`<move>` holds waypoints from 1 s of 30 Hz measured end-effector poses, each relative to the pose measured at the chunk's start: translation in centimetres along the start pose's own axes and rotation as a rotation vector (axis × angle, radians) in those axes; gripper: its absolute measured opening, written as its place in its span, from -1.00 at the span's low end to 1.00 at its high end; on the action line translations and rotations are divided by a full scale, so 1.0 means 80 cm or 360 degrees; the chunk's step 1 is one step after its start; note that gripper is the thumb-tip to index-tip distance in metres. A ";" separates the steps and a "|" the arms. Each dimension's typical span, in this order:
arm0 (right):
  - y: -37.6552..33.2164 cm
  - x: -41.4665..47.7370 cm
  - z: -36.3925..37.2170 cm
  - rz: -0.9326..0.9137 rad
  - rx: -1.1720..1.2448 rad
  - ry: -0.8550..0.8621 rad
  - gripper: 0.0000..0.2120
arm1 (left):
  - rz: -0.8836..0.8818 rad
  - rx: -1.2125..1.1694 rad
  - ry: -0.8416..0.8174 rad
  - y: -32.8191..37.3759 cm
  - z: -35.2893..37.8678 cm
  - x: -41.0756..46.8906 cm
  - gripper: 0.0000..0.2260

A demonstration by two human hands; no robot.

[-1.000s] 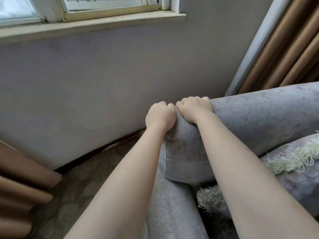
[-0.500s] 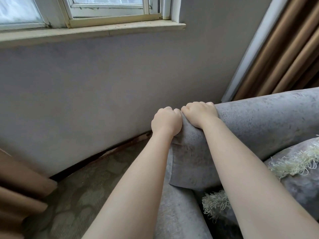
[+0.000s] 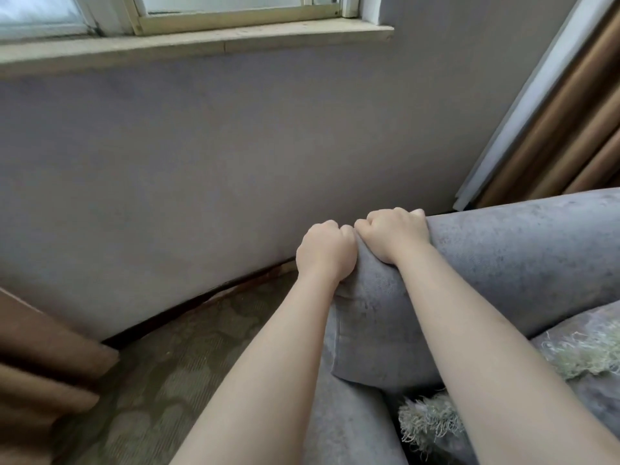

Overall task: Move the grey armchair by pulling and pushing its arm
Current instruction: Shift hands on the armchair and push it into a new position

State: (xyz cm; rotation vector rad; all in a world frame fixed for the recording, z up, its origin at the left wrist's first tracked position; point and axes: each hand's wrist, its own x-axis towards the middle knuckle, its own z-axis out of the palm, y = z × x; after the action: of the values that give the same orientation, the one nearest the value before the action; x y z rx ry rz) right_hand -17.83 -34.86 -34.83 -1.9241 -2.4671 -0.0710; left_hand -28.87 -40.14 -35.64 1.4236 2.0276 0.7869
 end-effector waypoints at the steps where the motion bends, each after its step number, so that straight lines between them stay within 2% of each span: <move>1: 0.000 -0.001 -0.001 -0.0012 -0.0010 0.0010 -0.67 | -0.0005 -0.0001 -0.0004 0.001 -0.001 -0.002 -0.77; 12: -0.001 -0.038 -0.016 -0.0052 -0.0023 0.0012 -0.60 | 0.0060 0.0087 0.0038 0.004 -0.005 -0.038 -0.76; 24: -0.023 -0.095 -0.035 -0.0042 -0.0034 0.0038 -0.69 | 0.0018 -0.0016 0.0068 -0.006 -0.031 -0.099 -0.76; 27: -0.026 -0.107 -0.048 -0.0013 -0.0033 0.0008 -0.70 | 0.0074 0.0086 0.0044 -0.002 -0.039 -0.112 -0.74; 30: -0.027 -0.107 -0.047 0.0033 -0.0028 -0.0050 -0.63 | 0.0077 0.0110 -0.0039 0.002 -0.045 -0.114 -0.73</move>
State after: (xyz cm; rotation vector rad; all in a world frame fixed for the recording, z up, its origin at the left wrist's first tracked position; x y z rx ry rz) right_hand -17.93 -43.86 -31.46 -1.9723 -2.4736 -0.0629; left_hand -28.58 -49.33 -32.18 1.5185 2.0261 0.7221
